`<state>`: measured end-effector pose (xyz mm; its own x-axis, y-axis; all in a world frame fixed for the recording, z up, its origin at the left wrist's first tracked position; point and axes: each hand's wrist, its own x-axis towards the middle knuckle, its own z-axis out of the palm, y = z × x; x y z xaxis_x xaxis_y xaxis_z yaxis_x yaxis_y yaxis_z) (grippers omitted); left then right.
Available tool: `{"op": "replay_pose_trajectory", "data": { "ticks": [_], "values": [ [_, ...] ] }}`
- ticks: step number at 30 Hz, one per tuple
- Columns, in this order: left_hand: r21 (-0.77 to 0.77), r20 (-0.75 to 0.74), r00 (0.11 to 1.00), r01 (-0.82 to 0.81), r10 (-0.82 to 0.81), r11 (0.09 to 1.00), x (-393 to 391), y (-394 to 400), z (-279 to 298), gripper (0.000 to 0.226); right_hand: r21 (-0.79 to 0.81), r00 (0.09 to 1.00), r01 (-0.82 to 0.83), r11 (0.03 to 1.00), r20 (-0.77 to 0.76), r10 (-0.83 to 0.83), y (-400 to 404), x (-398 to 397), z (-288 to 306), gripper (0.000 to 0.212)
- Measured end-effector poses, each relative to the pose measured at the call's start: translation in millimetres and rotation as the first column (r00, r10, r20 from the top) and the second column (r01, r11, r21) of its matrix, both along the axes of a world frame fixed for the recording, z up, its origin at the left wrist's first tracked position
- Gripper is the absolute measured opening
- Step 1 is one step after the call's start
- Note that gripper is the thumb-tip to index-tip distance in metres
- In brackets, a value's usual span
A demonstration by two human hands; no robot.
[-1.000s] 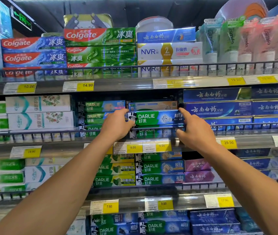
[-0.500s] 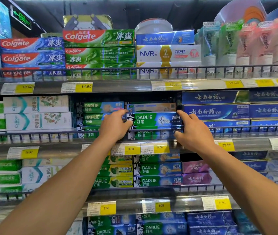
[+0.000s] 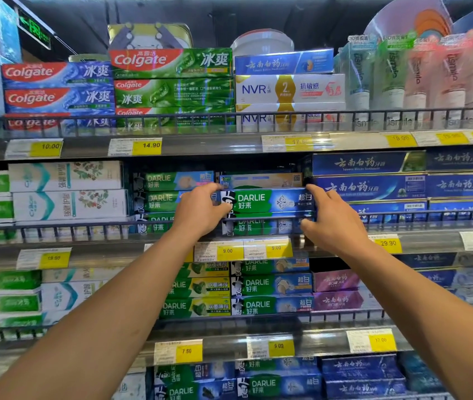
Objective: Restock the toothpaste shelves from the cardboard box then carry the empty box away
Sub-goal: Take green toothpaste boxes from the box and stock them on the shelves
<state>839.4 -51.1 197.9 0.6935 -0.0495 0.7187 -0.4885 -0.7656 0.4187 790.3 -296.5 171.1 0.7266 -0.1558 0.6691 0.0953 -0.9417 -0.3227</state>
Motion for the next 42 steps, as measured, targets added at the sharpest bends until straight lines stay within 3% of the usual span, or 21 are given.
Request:
{"op": "replay_pose_trajectory", "data": {
  "ticks": [5,8,11,13,17,24,29,35,42],
  "values": [
    [0.012,-0.029,1.0,-0.011,0.011,1.0,-5.1,0.8,2.4,0.055,0.033,1.0,-0.007,0.999,0.017,0.007,2.4,-2.9,0.1,0.082],
    [-0.011,0.092,0.994,-0.065,0.065,0.998,-16.8,0.6,0.8,0.054,0.042,0.998,-0.012,0.999,0.054,0.009,3.5,-10.9,-4.8,0.079],
    [-0.096,0.242,0.97,0.038,-0.014,0.995,-42.7,-9.5,-7.1,0.042,0.043,0.996,-0.031,0.999,0.085,0.028,4.4,-21.4,-16.8,0.074],
    [-0.106,0.24,0.966,0.124,-0.096,0.987,-59.0,-23.1,-19.3,0.039,0.04,0.996,-0.046,0.998,0.083,0.042,1.4,-30.0,-27.6,0.071],
    [-0.159,0.052,0.961,0.276,-0.271,0.948,-86.9,-59.4,-68.2,0.042,0.058,0.996,-0.084,0.995,-0.011,0.085,-18.8,-56.7,-70.4,0.067],
    [-0.245,-0.296,0.868,0.334,-0.398,0.91,-156.1,-164.0,-205.0,0.044,0.053,0.953,-0.044,0.998,-0.299,0.058,-108.9,-140.3,-204.1,0.066],
    [-0.365,-0.523,0.751,0.23,-0.403,0.902,-225.6,-246.6,-304.6,0.044,0.049,0.868,-0.076,0.996,-0.489,0.091,-190.9,-204.5,-291.8,0.066],
    [-0.366,-0.696,0.628,0.107,-0.349,0.924,-297.8,-323.8,-395.3,0.046,0.093,0.728,-0.094,0.991,-0.672,0.132,-272.2,-277.6,-381.7,0.064],
    [-0.338,-0.866,0.377,0.041,-0.328,0.94,-344.9,-399.2,-490.1,0.044,0.182,0.556,0.046,0.982,-0.821,0.127,-357.1,-345.7,-481.4,0.063]
  ]
}}
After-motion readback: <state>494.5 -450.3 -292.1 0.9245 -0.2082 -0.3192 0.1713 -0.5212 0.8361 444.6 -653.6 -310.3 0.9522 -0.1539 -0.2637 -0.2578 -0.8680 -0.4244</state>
